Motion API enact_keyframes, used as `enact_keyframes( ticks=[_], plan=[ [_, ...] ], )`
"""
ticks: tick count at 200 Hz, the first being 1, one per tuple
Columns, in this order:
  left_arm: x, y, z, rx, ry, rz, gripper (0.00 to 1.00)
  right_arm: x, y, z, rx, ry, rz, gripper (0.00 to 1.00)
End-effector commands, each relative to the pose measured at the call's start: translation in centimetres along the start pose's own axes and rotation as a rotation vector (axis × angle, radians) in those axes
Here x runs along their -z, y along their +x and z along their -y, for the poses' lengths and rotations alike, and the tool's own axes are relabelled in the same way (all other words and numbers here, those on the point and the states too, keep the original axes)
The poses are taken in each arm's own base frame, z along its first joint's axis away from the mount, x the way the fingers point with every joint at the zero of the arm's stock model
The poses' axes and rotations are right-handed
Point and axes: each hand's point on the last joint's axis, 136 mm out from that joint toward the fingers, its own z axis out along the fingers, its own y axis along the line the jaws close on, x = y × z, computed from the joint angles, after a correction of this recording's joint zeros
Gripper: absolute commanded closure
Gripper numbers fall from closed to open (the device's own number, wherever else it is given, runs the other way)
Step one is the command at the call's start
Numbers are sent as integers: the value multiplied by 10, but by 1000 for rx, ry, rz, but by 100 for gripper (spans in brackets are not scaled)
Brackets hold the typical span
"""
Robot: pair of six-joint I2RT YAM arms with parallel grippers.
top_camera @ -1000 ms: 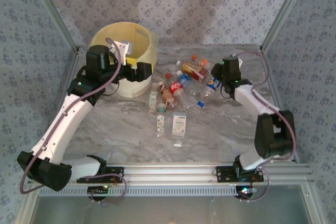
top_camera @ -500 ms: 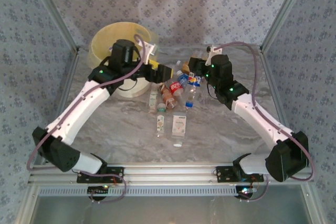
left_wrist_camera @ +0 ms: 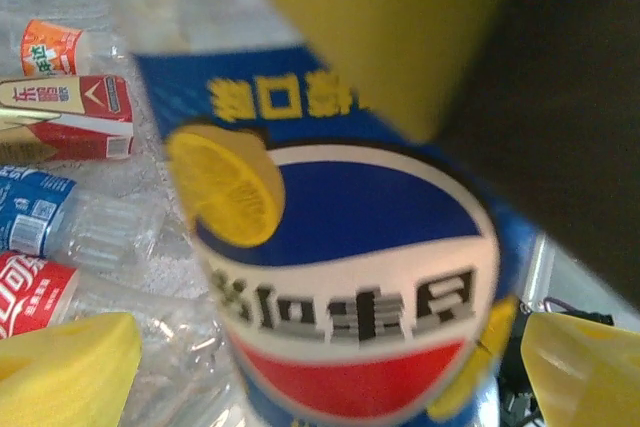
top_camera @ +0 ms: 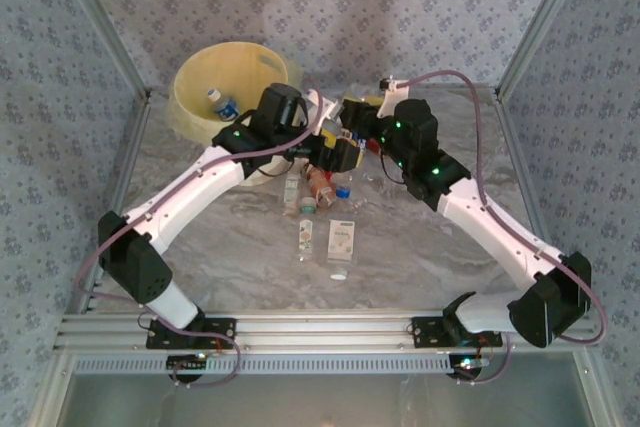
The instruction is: Put the plastic bottles in the bin
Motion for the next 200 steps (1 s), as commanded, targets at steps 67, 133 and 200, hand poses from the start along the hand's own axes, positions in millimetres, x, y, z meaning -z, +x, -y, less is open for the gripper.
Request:
enact_keyframes(
  ticks=[67,133,200],
  plan=[
    [-24,-14,-4,-38,-2,79,36,-9,-14,-27,-159,-98,-7,40],
    [-27,-11,-19,23,36,100,53,-1,-28,-26,-320,-179,-15,29],
    [-2,-24,-35,4,-32,175,56,28,-58,-4,-277,-180,34,5]
  ],
)
